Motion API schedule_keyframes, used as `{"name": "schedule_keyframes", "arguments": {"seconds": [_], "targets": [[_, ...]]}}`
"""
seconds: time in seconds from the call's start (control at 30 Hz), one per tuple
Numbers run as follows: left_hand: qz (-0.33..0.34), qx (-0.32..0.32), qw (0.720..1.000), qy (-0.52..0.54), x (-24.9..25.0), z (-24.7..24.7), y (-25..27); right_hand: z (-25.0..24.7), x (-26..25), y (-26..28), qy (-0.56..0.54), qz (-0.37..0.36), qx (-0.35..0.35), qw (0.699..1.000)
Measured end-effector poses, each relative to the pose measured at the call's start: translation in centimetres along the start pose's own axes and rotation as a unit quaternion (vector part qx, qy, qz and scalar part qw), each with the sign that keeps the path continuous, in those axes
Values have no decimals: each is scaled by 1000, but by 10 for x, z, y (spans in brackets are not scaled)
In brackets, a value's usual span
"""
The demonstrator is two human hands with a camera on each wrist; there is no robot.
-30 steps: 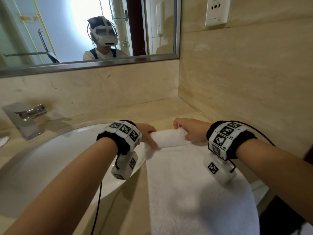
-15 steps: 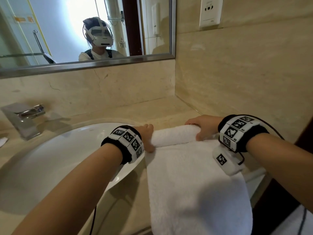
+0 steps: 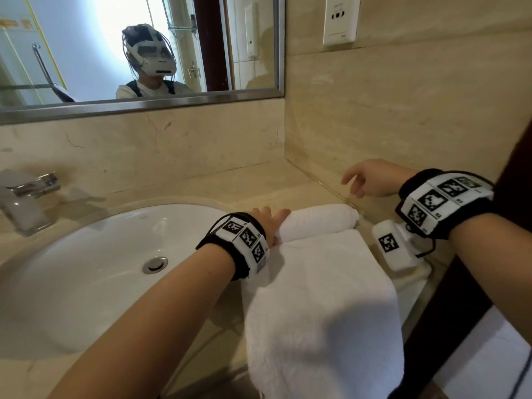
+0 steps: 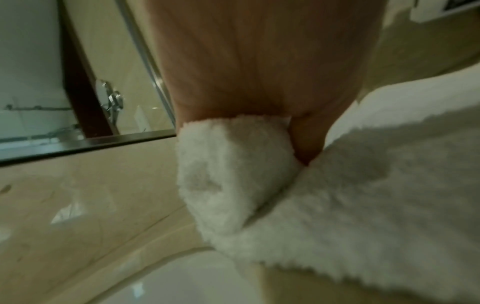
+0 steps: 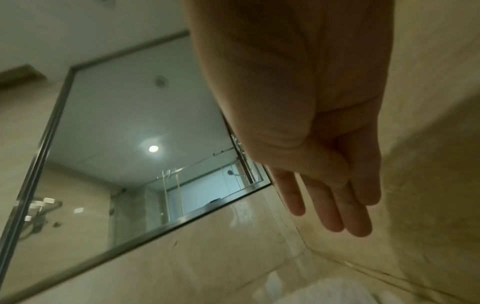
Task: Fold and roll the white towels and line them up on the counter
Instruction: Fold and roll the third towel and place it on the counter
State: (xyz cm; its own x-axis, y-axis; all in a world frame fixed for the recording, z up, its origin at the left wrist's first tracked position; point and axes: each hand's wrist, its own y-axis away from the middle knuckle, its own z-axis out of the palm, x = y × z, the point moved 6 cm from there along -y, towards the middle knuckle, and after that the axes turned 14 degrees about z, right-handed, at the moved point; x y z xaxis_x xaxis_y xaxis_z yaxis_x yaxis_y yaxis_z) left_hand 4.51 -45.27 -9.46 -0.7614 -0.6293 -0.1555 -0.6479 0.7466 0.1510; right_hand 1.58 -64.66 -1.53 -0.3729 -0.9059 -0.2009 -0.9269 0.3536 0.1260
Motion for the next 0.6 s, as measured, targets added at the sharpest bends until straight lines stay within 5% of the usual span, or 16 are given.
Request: {"name": "schedule_keyframes", "arguments": {"seconds": [0.13,0.27,0.4,0.6], "targets": [[9,-1,999,-53,3,5,6,12,7,12,-32,16,-19,999],[6,-14,999,-32,9,8,13,30,22,16,-60,108,-16,992],[3,-22,1000,-5,13,5,19,49,30,23,-190,172,-67,964],[15,-14,1000,15,17,-4,25,56,13,31,-227,200,-11,953]]}}
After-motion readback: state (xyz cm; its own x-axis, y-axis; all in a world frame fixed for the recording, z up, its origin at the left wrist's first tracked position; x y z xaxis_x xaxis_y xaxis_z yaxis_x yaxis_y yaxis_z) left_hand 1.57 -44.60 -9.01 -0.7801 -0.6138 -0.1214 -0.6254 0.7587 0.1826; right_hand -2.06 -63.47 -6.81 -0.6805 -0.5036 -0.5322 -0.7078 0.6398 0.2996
